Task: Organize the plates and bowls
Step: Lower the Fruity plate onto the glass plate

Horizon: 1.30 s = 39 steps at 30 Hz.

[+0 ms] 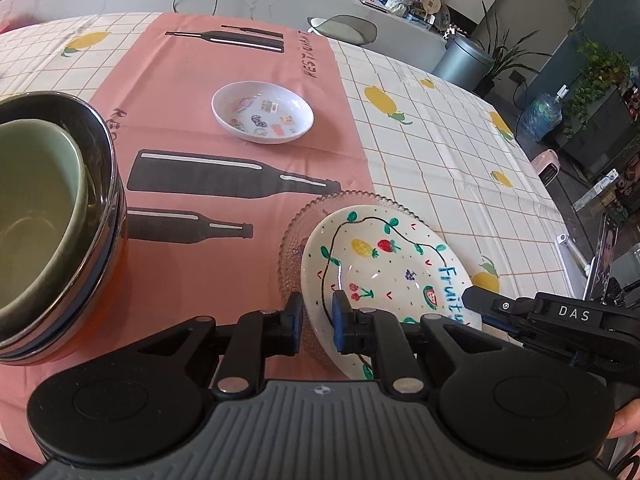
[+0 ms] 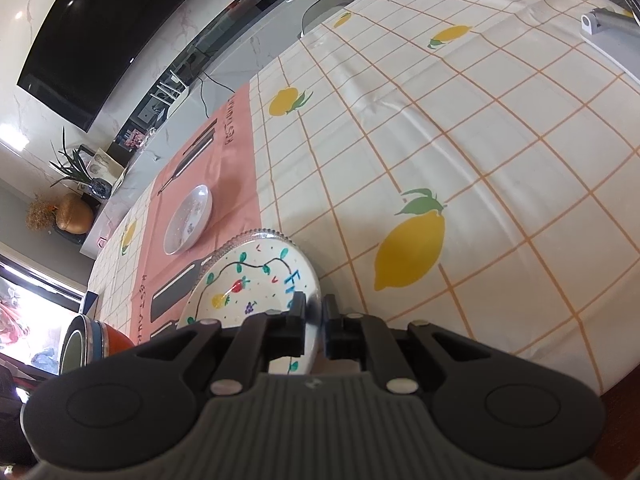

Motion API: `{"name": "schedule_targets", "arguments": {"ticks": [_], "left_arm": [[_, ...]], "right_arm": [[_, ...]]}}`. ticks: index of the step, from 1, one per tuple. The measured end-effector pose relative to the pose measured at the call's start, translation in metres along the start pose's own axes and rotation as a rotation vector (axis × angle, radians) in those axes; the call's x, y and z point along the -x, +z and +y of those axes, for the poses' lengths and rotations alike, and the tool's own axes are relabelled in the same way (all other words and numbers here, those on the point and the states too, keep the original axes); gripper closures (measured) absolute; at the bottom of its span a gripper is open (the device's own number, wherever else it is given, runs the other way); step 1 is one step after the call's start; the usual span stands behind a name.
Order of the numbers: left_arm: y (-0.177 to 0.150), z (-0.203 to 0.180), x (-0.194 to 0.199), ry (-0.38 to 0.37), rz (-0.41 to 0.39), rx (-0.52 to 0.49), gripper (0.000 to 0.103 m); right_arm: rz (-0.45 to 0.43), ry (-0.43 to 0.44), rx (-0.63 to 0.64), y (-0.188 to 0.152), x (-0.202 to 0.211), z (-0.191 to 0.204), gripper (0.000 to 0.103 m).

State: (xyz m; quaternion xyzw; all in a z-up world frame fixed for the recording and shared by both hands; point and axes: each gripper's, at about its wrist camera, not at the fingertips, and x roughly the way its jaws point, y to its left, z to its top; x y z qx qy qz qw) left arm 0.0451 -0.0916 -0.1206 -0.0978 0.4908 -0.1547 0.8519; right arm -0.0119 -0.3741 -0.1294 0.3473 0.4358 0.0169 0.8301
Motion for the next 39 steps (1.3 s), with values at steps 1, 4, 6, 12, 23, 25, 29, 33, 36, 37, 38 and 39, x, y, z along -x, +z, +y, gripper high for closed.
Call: {"name": "schedule_targets", "arguments": {"ticks": [1, 4, 6, 12, 23, 25, 29, 33, 36, 37, 38, 39], "left_arm": [[0.0, 0.0, 0.0, 0.004, 0.001, 0.002, 0.086], [0.001, -0.001, -0.001, 0.008, 0.005, 0.01, 0.086], [0.001, -0.001, 0.0, 0.012, 0.006, 0.011, 0.087], [0.001, -0.005, -0.001, 0.031, 0.009, -0.008, 0.087], [-0.002, -0.026, -0.006, 0.092, 0.01, -0.143, 0.087], [-0.004, -0.028, -0.005, 0.105, -0.001, -0.172, 0.087], [-0.006, -0.026, 0.005, 0.151, -0.093, -0.2, 0.068], [-0.004, -0.016, 0.006, 0.16, -0.129, -0.169, 0.052], [-0.002, -0.006, 0.001, 0.131, -0.105, -0.13, 0.052], [-0.002, -0.002, 0.0, 0.116, -0.099, -0.112, 0.052], [-0.002, 0.001, -0.001, 0.098, -0.09, -0.1, 0.052], [-0.002, 0.003, -0.002, 0.077, -0.083, -0.089, 0.052]], "right_arm": [[0.0, 0.0, -0.002, 0.0, 0.0, 0.0, 0.097], [0.005, 0.01, -0.023, 0.001, 0.0, -0.003, 0.093], [0.012, 0.007, -0.044, 0.0, -0.001, -0.006, 0.085], [0.044, 0.062, -0.115, -0.007, -0.005, -0.015, 0.089], [0.037, 0.116, -0.158, -0.002, 0.001, -0.022, 0.099], [0.033, 0.114, -0.158, -0.001, 0.002, -0.023, 0.099], [0.037, 0.106, -0.159, -0.003, 0.001, -0.024, 0.098], [0.028, 0.073, -0.11, -0.003, 0.003, -0.016, 0.096], [0.019, 0.036, -0.044, -0.003, 0.003, -0.007, 0.095], [0.018, 0.024, -0.021, -0.003, 0.003, -0.004, 0.094], [0.017, 0.016, -0.002, -0.003, 0.003, -0.002, 0.094], [0.012, 0.005, 0.012, -0.004, 0.004, 0.0, 0.091]]}}
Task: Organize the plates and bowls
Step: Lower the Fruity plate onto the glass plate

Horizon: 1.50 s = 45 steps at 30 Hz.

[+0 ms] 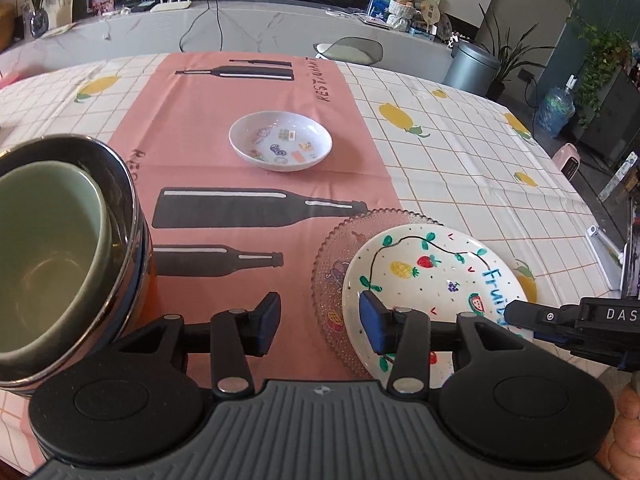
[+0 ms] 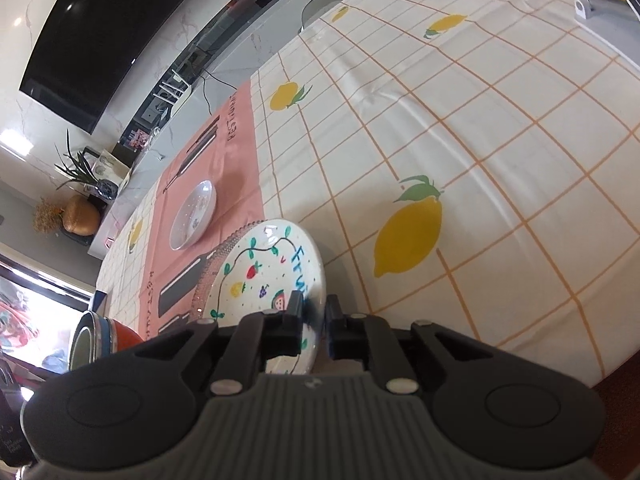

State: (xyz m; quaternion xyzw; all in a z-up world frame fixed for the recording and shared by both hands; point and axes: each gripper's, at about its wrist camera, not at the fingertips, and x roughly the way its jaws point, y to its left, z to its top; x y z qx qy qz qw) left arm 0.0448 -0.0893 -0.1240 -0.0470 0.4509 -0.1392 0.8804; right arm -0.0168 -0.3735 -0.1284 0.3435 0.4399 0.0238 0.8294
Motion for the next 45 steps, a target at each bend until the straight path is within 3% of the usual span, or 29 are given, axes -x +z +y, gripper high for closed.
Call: {"name": "schedule_targets", "arguments": {"ticks": [2, 4, 10, 12, 14, 18, 31, 36, 45], "left_arm": [[-0.001, 0.004, -0.001, -0.029, 0.003, 0.021, 0.056], [-0.002, 0.007, -0.003, -0.054, 0.006, 0.032, 0.058], [-0.004, 0.01, -0.008, -0.101, 0.025, 0.055, 0.064], [-0.005, 0.01, -0.009, -0.106, 0.031, 0.056, 0.065], [-0.006, 0.011, -0.01, -0.113, 0.038, 0.063, 0.065], [-0.007, 0.011, -0.011, -0.126, 0.039, 0.062, 0.067], [-0.007, 0.012, -0.012, -0.134, 0.047, 0.08, 0.068], [-0.006, 0.013, -0.012, -0.121, 0.045, 0.081, 0.073], [-0.006, 0.011, -0.009, -0.101, 0.034, 0.069, 0.073]], "right_arm": [[-0.011, -0.03, 0.03, -0.001, 0.002, 0.004, 0.09], [-0.014, -0.059, 0.053, -0.002, 0.005, 0.006, 0.08], [-0.024, -0.079, 0.106, -0.012, 0.019, 0.013, 0.078], [-0.02, -0.073, 0.101, -0.015, 0.019, 0.014, 0.081], [-0.014, -0.069, 0.098, -0.017, 0.017, 0.016, 0.091], [-0.026, -0.095, 0.091, -0.016, 0.012, 0.019, 0.096], [-0.025, -0.115, 0.121, -0.002, -0.011, 0.028, 0.097], [0.002, -0.154, 0.169, -0.005, -0.009, 0.038, 0.098], [-0.002, -0.182, 0.219, -0.007, -0.008, 0.045, 0.095]]}}
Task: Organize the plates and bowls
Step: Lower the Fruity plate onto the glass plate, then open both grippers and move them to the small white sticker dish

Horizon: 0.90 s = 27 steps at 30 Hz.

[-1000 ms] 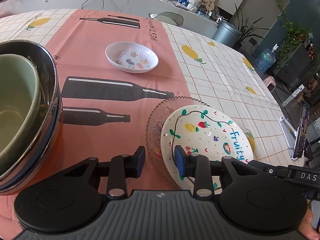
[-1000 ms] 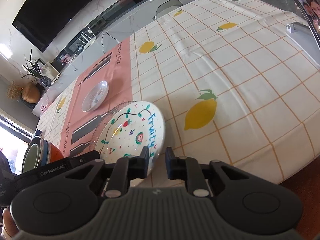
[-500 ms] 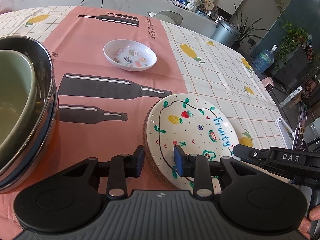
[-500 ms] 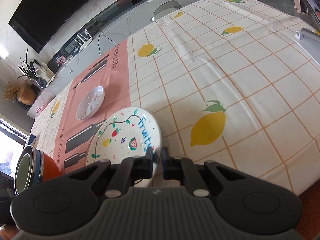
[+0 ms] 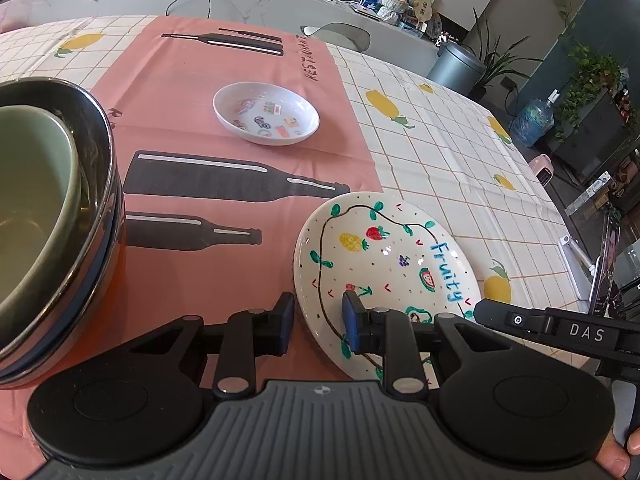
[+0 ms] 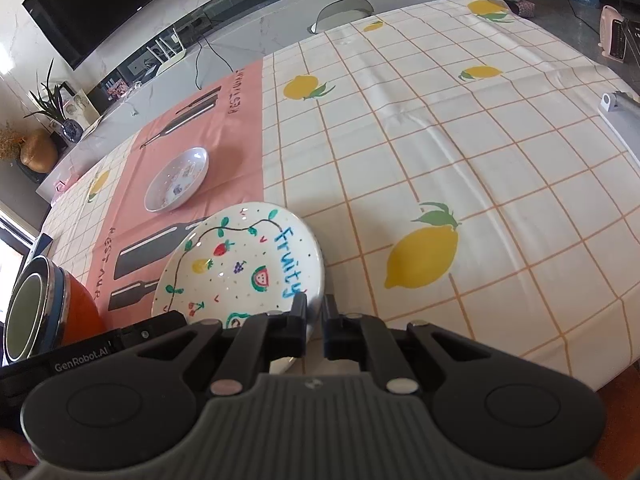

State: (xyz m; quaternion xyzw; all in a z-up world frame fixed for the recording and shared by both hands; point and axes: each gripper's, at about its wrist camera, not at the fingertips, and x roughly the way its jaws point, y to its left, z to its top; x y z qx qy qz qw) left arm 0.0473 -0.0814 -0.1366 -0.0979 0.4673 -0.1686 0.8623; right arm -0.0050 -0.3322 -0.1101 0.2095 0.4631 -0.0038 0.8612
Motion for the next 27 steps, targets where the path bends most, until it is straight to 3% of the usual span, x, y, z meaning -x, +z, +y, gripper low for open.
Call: {"name": "schedule_targets", "arguments": {"ticks": [10, 18, 21, 27], "left_arm": [[0.016, -0.011, 0.019, 0.065, -0.078, -0.014, 0.073], [0.048, -0.008, 0.021, 0.116, -0.12, 0.078, 0.072], [0.063, -0.006, 0.023, 0.136, -0.15, 0.108, 0.062], [0.091, 0.005, 0.02, 0.172, -0.176, 0.185, 0.052]], "right_arm": [[-0.076, -0.019, 0.087, 0.012, 0.017, 0.021, 0.076], [-0.111, 0.004, 0.112, 0.036, 0.011, 0.043, 0.074], [-0.122, 0.019, 0.117, 0.048, 0.005, 0.053, 0.074], [-0.144, 0.056, 0.109, 0.069, -0.01, 0.071, 0.074]]}}
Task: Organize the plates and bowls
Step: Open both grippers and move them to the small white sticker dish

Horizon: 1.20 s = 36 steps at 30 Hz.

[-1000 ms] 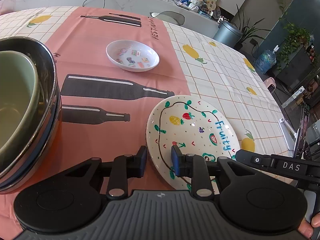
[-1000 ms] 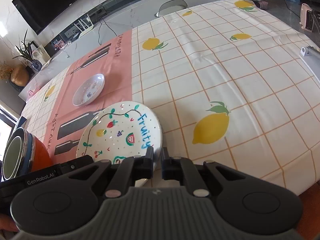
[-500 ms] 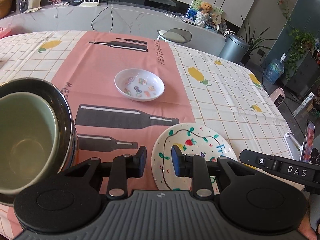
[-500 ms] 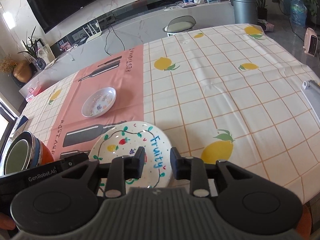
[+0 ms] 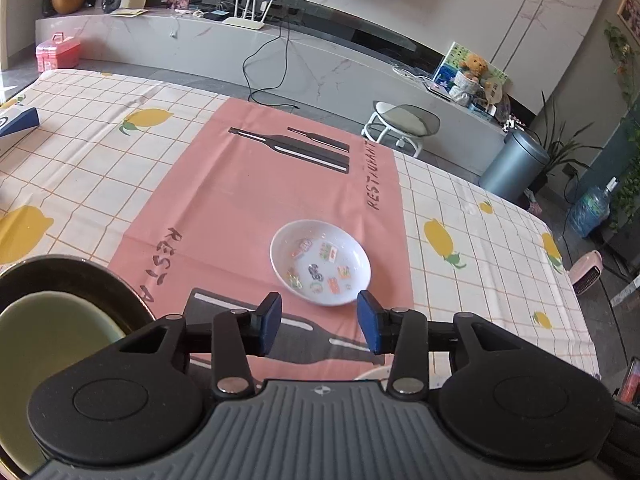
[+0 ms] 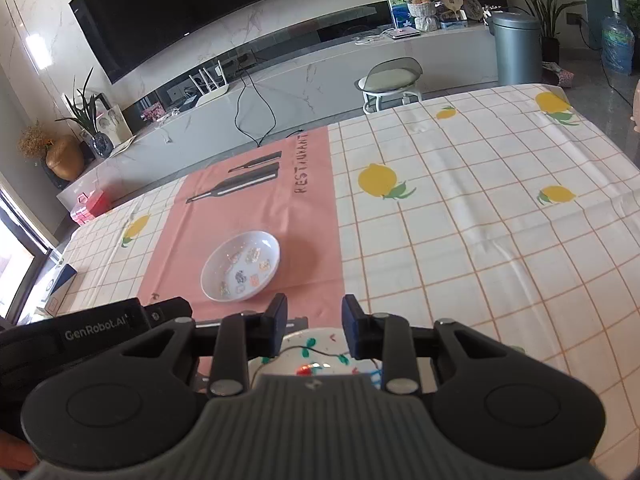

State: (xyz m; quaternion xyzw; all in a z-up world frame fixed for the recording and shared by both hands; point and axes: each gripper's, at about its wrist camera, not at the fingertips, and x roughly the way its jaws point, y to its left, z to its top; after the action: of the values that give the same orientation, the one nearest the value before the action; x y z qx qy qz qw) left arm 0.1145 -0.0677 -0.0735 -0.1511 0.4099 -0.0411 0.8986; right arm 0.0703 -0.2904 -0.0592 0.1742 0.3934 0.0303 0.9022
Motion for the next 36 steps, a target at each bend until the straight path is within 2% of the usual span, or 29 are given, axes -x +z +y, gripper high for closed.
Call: {"name": "schedule_targets", "arguments": {"ticks": [5, 12, 14, 18, 23, 25, 28, 31, 32, 36], "left_arm": [[0.016, 0.011, -0.012, 0.001, 0.004, 0.091, 0.045], [0.033, 0.025, -0.031, 0.034, 0.022, 0.195, 0.043], [0.036, 0.029, -0.036, 0.05, 0.022, 0.216, 0.043], [0.042, 0.028, -0.046, 0.096, 0.038, 0.234, 0.046], [0.042, 0.019, -0.058, 0.124, 0.06, 0.204, 0.046], [0.042, 0.017, -0.063, 0.155, 0.075, 0.197, 0.046], [0.041, 0.017, -0.074, 0.195, 0.119, 0.196, 0.047], [0.04, 0.016, -0.082, 0.208, 0.133, 0.183, 0.049], [0.039, 0.015, -0.084, 0.216, 0.137, 0.181, 0.051], [0.037, 0.016, -0.094, 0.218, 0.186, 0.18, 0.072]], "right_arm": [[0.012, 0.018, -0.044, 0.014, -0.024, 0.004, 0.073], [0.031, 0.05, -0.11, 0.032, -0.056, 0.002, 0.073], [0.042, 0.068, -0.135, 0.036, -0.066, 0.002, 0.069], [0.066, 0.098, -0.139, 0.043, -0.087, 0.01, 0.067], [0.13, 0.071, -0.132, 0.039, -0.116, 0.014, 0.067], [0.16, 0.065, -0.159, 0.035, -0.127, 0.009, 0.074], [0.189, 0.069, -0.197, 0.029, -0.138, 0.002, 0.076], [0.181, 0.077, -0.2, 0.027, -0.14, 0.004, 0.079], [0.182, 0.078, -0.199, 0.027, -0.14, 0.005, 0.08], [0.195, 0.084, -0.189, 0.026, -0.143, 0.009, 0.099]]}}
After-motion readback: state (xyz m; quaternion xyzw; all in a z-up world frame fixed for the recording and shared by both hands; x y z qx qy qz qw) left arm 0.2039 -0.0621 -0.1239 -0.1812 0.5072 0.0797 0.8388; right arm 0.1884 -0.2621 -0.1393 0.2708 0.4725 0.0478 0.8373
